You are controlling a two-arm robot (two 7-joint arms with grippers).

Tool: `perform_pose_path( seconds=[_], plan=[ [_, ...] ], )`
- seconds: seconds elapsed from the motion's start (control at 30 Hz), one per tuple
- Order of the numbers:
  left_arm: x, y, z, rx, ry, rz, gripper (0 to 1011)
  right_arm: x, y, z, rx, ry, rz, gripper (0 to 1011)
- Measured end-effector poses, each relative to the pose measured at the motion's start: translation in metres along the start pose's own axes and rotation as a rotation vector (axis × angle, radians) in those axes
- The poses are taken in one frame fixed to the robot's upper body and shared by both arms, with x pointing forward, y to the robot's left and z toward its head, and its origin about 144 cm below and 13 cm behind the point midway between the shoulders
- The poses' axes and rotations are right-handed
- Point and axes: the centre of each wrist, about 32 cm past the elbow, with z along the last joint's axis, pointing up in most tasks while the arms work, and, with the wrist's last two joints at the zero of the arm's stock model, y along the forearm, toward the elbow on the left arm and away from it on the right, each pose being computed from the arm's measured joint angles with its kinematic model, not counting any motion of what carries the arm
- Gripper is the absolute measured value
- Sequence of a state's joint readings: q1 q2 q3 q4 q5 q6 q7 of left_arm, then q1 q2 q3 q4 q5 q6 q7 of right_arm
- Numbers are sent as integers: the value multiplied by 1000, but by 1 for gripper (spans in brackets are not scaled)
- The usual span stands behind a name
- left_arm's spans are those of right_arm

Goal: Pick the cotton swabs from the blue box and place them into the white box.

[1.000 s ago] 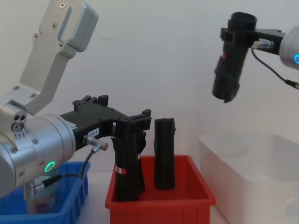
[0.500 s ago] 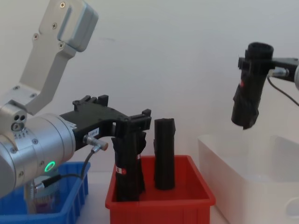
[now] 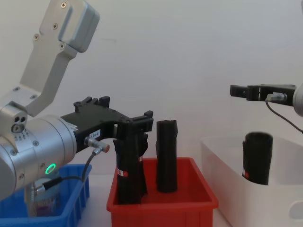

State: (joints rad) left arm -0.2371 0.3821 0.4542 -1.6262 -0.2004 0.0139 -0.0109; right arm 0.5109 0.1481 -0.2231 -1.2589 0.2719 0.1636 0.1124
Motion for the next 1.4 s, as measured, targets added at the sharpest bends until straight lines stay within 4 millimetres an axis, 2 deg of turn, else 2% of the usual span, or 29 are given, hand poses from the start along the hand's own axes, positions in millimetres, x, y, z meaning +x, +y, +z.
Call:
perform_pose_path(
  seconds=[0.13,0.27,0.57,0.93,1.1,1.4],
  plan=[
    [0,0,0,0,0,0,1004,0,1,-2,-13,4,2,915],
    [0,0,0,0,0,0,1004,0,1,-4,-23,7,3,999],
    [5,6,1,8,-2,26,1004,0,1,-6,-37,11,5,1001],
    [24,29,3,61,31,88,1004,-1,2,-8,-44,14,7,1001],
    [33,42,-2,98,88,105,1004,-1,2,-8,-46,14,7,1001],
    [42,51,-16,130,154,85,1004,-1,2,-8,-48,15,7,1002]
  ],
)
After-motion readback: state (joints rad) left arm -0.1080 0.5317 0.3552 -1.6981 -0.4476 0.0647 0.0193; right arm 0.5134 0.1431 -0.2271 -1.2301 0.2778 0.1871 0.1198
